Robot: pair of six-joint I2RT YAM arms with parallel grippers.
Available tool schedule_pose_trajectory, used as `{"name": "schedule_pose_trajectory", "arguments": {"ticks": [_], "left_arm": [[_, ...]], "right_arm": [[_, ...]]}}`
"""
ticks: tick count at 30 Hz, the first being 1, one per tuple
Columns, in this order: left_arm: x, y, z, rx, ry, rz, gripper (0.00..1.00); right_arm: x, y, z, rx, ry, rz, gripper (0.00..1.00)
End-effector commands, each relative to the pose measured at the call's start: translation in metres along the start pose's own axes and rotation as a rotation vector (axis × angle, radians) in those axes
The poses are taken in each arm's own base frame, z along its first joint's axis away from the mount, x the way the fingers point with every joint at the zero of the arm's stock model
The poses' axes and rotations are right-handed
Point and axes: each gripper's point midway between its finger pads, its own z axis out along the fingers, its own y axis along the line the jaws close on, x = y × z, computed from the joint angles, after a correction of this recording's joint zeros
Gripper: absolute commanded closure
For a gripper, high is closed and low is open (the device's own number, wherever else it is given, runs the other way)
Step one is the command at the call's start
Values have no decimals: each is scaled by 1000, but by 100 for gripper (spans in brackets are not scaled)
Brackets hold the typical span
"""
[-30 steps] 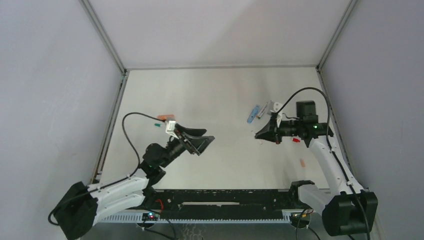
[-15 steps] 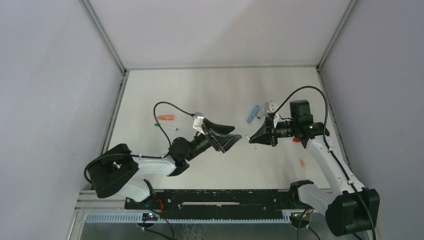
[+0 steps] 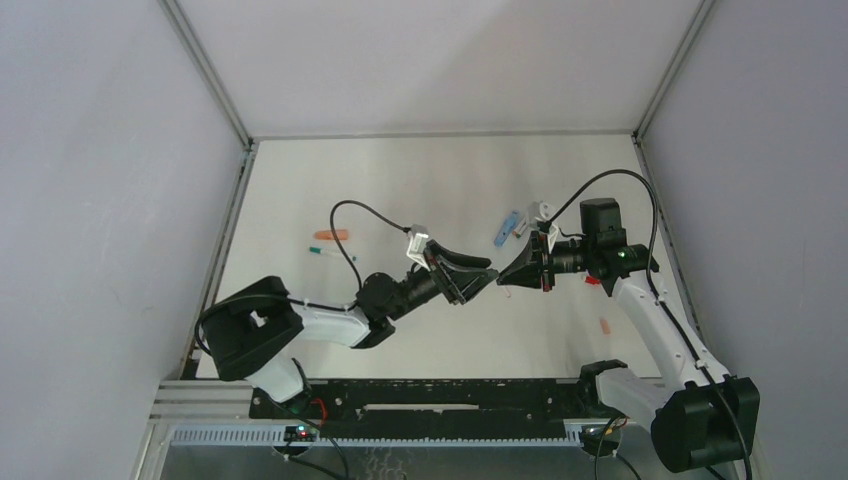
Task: Insert the pens into the pen caps
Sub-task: Pick up the pen cap from the center of the board.
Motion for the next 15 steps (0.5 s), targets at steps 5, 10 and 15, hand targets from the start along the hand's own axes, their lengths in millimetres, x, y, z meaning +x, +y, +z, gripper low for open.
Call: {"name": "schedule_pose_trajectory", "arguments": {"ticks": [5, 10, 15], "left_arm": [[-6, -17, 18, 68, -18, 31, 70], [-2, -16, 18, 63, -7, 24, 71], [2, -12, 18, 51, 7, 27, 72]], "right_arm": [[-10, 3, 2, -30, -22, -12, 100], [-10, 3, 2, -31, -23, -7, 100], [-10, 3, 2, -33, -24, -3, 100]]}}
